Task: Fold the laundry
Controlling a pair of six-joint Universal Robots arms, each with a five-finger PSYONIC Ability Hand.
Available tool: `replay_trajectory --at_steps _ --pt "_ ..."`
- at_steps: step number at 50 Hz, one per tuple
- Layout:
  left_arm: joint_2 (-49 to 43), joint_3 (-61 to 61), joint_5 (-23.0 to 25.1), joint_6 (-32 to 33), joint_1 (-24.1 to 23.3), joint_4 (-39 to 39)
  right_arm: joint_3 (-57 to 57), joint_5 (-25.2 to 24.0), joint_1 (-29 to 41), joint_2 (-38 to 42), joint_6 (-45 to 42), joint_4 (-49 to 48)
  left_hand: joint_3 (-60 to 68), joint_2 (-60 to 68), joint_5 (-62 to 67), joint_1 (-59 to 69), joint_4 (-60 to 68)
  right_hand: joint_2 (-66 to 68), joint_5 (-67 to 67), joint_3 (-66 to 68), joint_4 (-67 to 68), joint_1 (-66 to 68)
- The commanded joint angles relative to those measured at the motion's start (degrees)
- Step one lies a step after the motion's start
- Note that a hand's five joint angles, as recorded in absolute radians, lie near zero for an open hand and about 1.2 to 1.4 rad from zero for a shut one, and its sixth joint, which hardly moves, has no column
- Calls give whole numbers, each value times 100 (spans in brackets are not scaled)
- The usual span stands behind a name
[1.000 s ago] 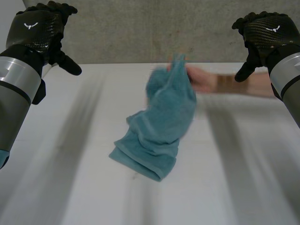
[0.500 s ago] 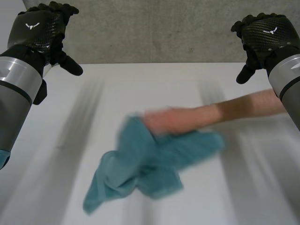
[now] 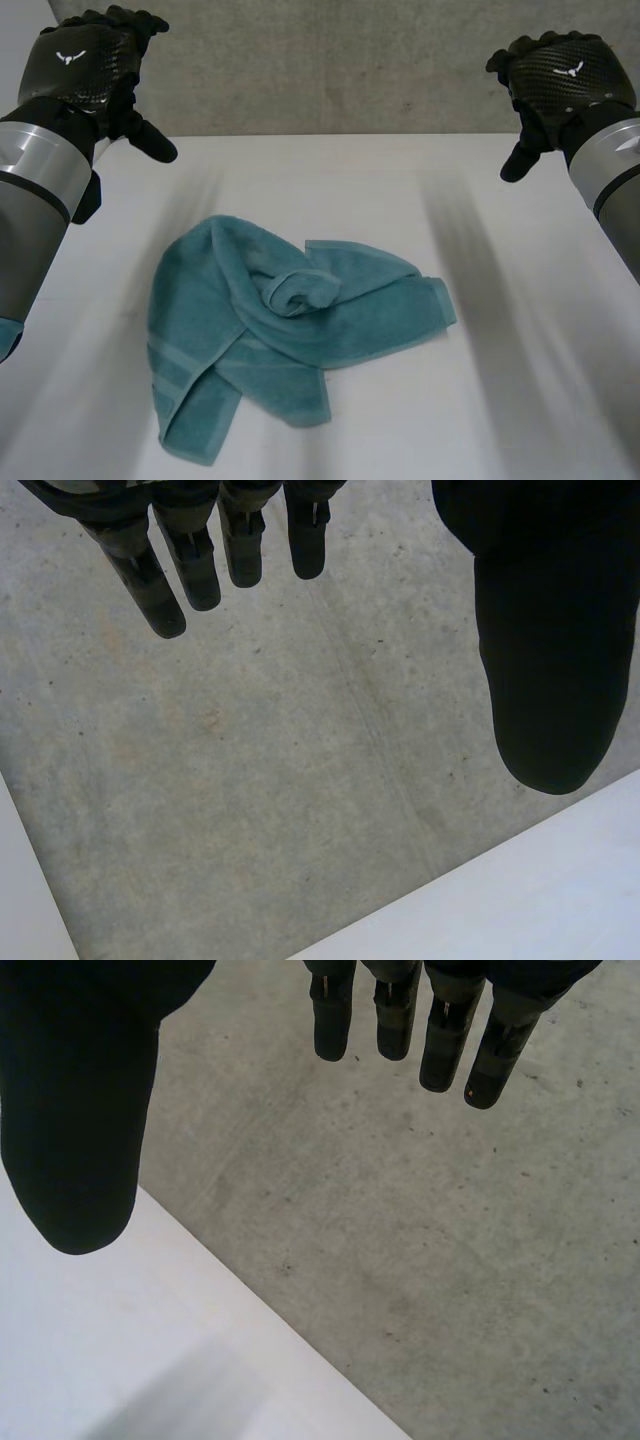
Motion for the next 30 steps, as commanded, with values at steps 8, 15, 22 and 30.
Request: replay_trajectory --at_steps 8,15,22,30 --pt "6 -70 -146 -26 4 -526 34 -229 94 9 -225 135 -57 -8 -111 0 -29 -235 -298 -184 -299 -131" --pt "-12 -360 -665 -44 -4 -1302 51 -1204 103 88 -980 1268 -57 -8 -111 0 -29 242 180 293 178 346" --pt "76 -1816 -1043 -62 -83 -1574 787 -1626 121 825 -1629 1386 -23 26 -78 33 5 766 703 817 702 870" --pt "-134 -2548 -1227 -79 -127 -1109 1773 -1635 130 1143 -2386 -267 111 160 57 168 139 1573 1510 1624 1509 1677"
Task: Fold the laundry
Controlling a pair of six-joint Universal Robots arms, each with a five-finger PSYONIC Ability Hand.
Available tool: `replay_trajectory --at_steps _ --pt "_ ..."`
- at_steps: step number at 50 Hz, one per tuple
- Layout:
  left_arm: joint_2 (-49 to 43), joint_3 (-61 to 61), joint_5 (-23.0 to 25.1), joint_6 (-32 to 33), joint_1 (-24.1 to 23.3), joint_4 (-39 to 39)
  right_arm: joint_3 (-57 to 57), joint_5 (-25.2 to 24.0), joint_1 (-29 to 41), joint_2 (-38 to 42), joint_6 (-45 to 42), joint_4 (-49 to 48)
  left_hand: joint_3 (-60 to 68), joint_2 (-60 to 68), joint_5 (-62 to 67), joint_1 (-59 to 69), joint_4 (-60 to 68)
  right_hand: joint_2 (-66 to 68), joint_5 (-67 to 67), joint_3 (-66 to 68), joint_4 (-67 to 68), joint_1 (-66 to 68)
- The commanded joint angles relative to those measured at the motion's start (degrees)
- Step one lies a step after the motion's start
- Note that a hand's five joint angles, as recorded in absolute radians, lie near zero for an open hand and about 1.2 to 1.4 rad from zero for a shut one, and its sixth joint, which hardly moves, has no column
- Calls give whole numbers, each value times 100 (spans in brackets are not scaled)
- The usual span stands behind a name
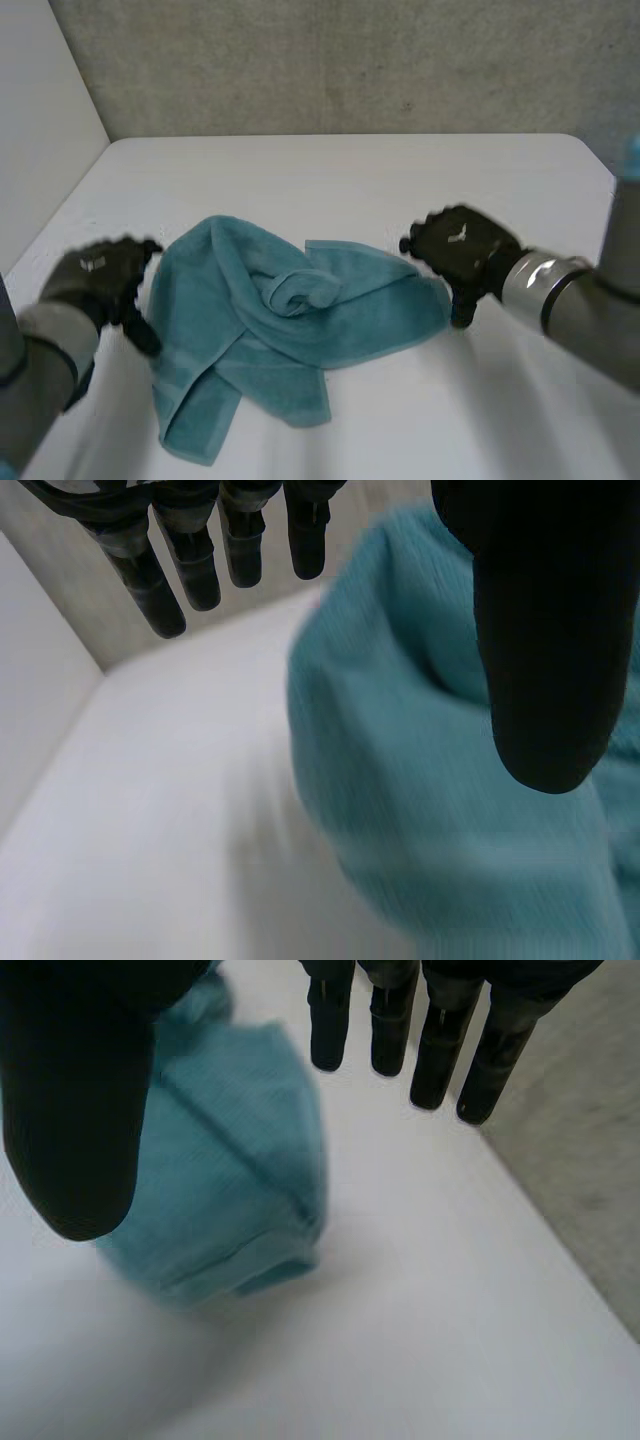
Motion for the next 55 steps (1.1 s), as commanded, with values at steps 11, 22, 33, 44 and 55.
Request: replay_trajectory --at_steps 11,22,33,44,55 --pt "-917 -832 -831 -22 -53 1040 1339 -251 0 1206 -1257 -3090 162 211 107 218 190 1482 1481 1454 1440 1710" --pt "-1312 -770 -822 -30 -123 1083 1164 -268 -35 1567 -1433 -3757 279 328 225 336 307 6367 6366 6338 6324 6594" --pt "-1304 -700 -646 -460 -360 1031 908 400 -71 1479 -686 -4197 986 1035 932 1043 1015 6371 6370 6343 6329 6599" --pt "-1339 -507 -330 -663 -580 1013 645 1656 -62 1532 -554 -3986 818 867 764 874 846 6371 6370 6343 6329 6599" --pt "-1760 -252 -207 -654 -668 1013 566 1674 -202 1357 -537 -3688 851 900 797 908 879 6371 6370 6343 6329 6599"
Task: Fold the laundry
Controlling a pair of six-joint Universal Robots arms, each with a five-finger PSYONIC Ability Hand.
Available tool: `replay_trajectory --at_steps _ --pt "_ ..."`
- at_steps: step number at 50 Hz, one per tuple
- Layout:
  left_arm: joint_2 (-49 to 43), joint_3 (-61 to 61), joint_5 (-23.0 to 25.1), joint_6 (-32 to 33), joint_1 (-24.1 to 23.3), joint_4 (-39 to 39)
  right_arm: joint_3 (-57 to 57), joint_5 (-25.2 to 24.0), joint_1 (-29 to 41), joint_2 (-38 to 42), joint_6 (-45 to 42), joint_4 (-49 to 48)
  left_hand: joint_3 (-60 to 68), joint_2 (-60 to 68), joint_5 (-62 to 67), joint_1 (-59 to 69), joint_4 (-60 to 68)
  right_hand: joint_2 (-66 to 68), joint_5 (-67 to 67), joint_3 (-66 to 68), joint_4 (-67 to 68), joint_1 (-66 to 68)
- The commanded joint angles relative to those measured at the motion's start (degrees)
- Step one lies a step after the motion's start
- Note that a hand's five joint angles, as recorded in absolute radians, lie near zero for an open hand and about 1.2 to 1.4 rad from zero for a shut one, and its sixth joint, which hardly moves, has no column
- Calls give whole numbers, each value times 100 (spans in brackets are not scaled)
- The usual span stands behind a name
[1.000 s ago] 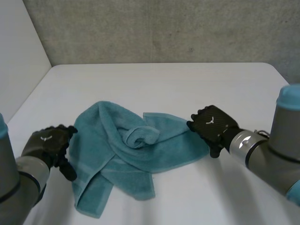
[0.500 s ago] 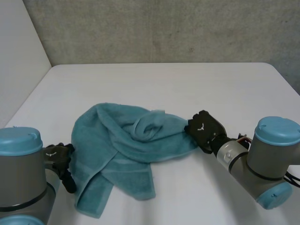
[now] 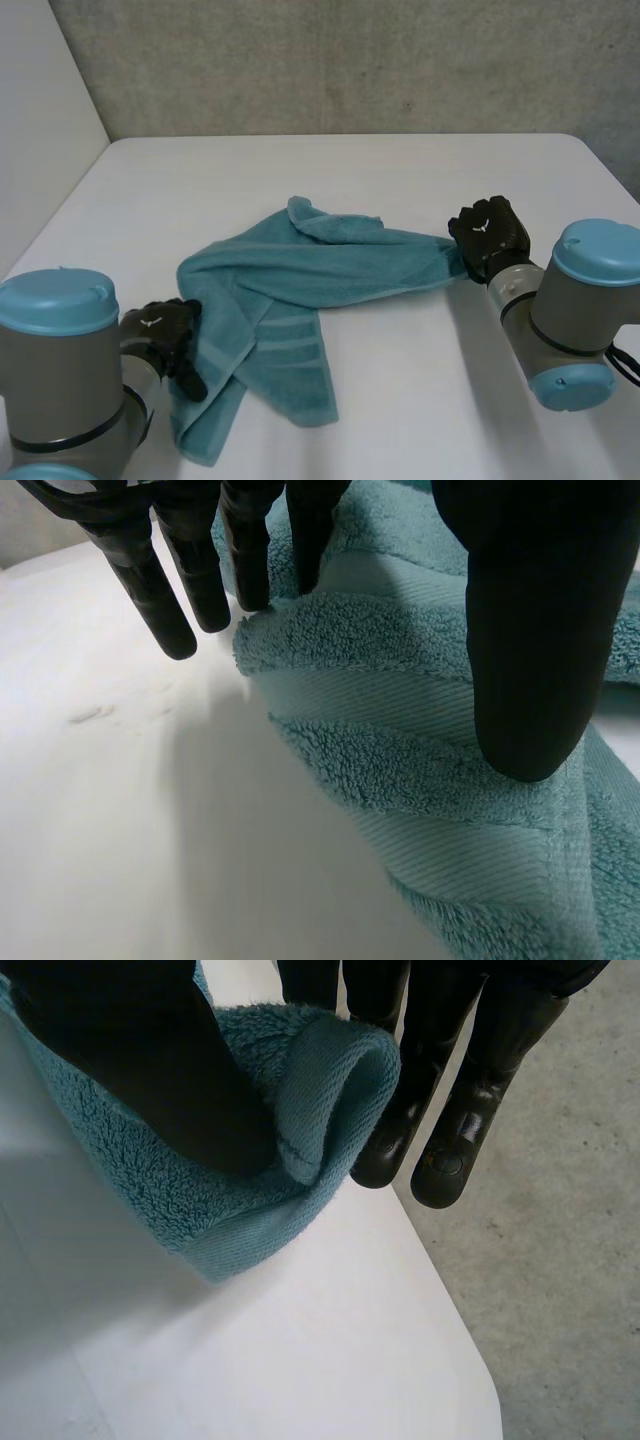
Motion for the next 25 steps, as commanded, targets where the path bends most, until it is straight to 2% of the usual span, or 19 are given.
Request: replay_trajectory --at_steps 1,3,7,8,14,21,25 --pt "-274 152 27 16 -72 -2 -53 -34 -108 -131 -7 166 255 258 239 227 238 1343 1415 1257 1197 2612" --pt "-292 161 27 25 -81 -2 -62 -34 -143 -149 -7 175 373 376 357 346 356 1343 1415 1257 1197 2612" --pt "-336 213 -34 60 -116 94 -89 -42 -240 -158 -42 245 4433 4436 4417 4405 4416 1343 1415 1257 1197 2612" --pt "-327 274 -43 69 -116 129 -106 -42 -240 -158 -42 263 6140 6143 6124 6113 6123 1343 1415 1257 1197 2612" --pt "-178 678 -60 95 -63 147 -466 -34 -257 -429 -33 692 6157 6161 6141 6130 6141 1343 1415 1257 1197 2612" --pt "1236 1355 1 508 7 -564 -1397 -121 -775 -1484 2 2853 6157 6161 6141 6130 6141 1343 1415 1257 1197 2612" --pt "1974 1619 36 894 253 -661 -2012 -411 -1039 -1985 -15 4040 6157 6161 6141 6130 6141 1343 1415 1257 1197 2612"
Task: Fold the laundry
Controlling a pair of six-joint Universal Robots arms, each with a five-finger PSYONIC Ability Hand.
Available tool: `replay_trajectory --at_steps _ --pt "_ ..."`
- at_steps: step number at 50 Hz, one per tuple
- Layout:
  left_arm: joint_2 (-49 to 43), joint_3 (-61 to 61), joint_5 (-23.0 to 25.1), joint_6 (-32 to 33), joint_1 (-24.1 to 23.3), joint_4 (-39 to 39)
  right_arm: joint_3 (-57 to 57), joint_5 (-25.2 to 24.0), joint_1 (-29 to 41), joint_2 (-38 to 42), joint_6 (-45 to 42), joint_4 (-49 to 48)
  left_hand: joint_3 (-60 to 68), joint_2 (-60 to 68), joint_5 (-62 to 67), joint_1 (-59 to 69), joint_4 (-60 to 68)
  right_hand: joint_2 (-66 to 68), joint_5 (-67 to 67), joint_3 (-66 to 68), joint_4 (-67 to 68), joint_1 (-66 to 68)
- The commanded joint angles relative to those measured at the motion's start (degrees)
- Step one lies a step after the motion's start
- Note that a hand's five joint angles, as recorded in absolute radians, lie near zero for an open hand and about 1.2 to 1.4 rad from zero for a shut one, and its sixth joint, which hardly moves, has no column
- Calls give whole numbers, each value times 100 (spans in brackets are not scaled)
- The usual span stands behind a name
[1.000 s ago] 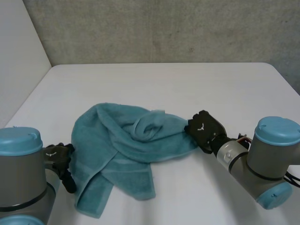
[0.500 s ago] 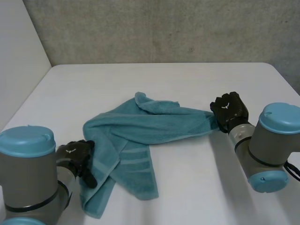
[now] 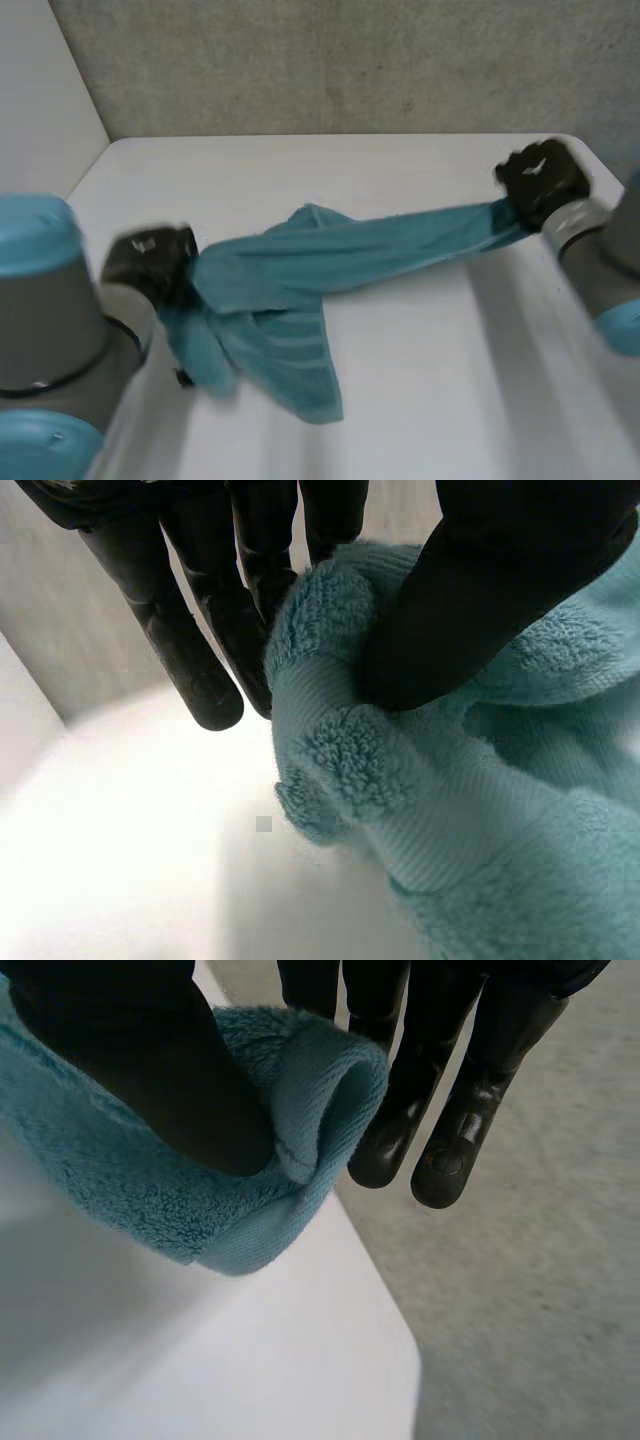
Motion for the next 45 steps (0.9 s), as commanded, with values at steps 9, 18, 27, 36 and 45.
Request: replay_trajectory --at_steps 9,18,27,36,45 --pt "1617 525 1032 1205 1112 -492 -1702 -1126 -1194 -1047 -110 3870 1228 1225 1356 1791 1197 1343 1415 1231 1189 2612" --pt "-444 926 1552 1328 1385 -571 -1815 -1241 -1115 31 83 3478 1228 1225 1356 1791 1197 1343 1415 1231 1189 2612" --pt "-1942 3440 1516 2049 1376 -423 -3519 -108 -650 1132 1111 1649 1228 1225 1356 1791 1197 1343 1415 1231 1189 2612" --pt "-1320 4551 1709 2146 1324 1623 -4577 666 -386 897 1709 -329 1228 1225 1356 1791 1197 1343 1415 1231 1189 2612" --pt "-1090 3268 1920 1513 1394 1802 -2381 -63 -394 -89 1736 -436 1228 1225 1356 1791 1197 1343 1415 1231 1189 2612"
